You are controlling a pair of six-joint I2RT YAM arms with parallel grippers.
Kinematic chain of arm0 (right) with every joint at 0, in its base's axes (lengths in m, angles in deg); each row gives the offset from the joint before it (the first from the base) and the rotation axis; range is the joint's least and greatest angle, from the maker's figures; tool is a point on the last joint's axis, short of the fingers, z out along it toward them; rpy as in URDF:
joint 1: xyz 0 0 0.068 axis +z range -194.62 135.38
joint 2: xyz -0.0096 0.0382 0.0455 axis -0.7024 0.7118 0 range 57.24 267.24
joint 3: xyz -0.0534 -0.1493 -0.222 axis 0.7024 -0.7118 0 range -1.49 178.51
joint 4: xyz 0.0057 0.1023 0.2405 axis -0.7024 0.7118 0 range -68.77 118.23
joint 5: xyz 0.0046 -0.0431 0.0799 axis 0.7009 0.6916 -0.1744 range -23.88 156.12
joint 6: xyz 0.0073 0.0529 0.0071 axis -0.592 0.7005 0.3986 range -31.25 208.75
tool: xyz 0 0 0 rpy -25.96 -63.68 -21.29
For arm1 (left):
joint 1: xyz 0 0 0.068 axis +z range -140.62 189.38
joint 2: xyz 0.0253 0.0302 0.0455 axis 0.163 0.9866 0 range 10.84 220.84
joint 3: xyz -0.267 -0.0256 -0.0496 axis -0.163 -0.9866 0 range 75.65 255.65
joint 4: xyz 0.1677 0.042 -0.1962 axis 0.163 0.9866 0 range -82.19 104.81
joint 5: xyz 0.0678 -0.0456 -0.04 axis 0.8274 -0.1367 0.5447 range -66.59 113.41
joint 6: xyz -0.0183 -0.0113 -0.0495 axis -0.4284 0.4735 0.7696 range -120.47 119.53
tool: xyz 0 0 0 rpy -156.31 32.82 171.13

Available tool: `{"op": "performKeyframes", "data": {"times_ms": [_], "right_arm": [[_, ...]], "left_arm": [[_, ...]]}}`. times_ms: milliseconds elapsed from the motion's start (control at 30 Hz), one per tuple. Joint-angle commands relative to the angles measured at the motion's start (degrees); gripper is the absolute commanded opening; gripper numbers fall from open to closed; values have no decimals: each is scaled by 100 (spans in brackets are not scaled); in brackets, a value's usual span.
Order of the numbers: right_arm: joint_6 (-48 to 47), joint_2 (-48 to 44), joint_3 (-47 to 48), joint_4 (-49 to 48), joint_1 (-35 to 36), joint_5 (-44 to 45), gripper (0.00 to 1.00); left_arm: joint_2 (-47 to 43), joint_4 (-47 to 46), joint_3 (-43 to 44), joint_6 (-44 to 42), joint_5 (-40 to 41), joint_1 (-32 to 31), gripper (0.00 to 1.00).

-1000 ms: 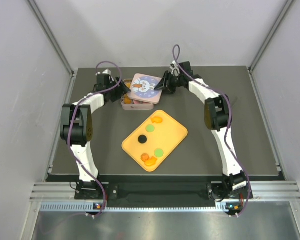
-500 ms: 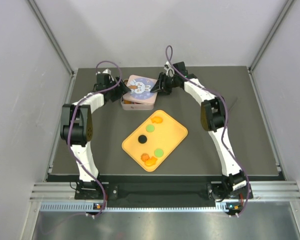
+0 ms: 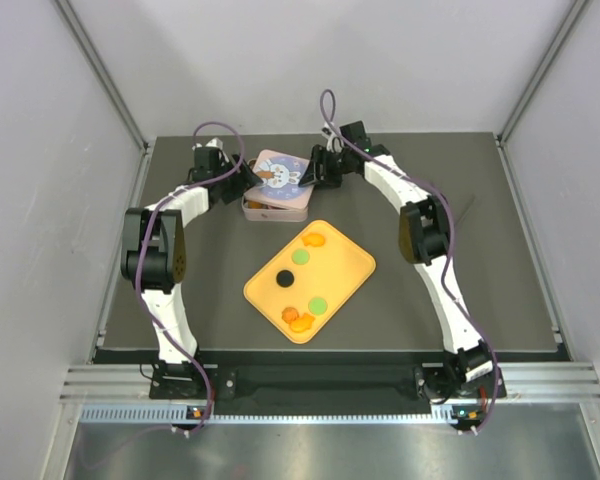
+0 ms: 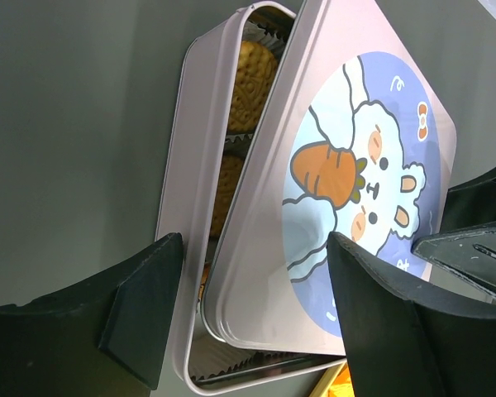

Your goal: Pack the cookies

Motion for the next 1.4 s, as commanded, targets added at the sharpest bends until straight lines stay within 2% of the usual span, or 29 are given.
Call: {"op": "performKeyframes", "data": {"times_ms": [0,300,433,667,1367], "right_arm": [[-596,-118,114,571,312,607,59],[-1000,-206,131,782,531,1064,65],[-1176,-303,96,809,602,1231,72],[-1291,-514,-53,633,646,1223,78],[-1616,-883,-334,563,822,1688,90]], "left_arm": [[-43,-236,12,-22,-119,-96,75],[-193,-245,-102,22,-84,-149,72],[-263,-254,-216,31,-66,-166,70],[-395,-263,-313,48,-31,-175,68],[-826,-34,-638,57,197,-280,61]]}}
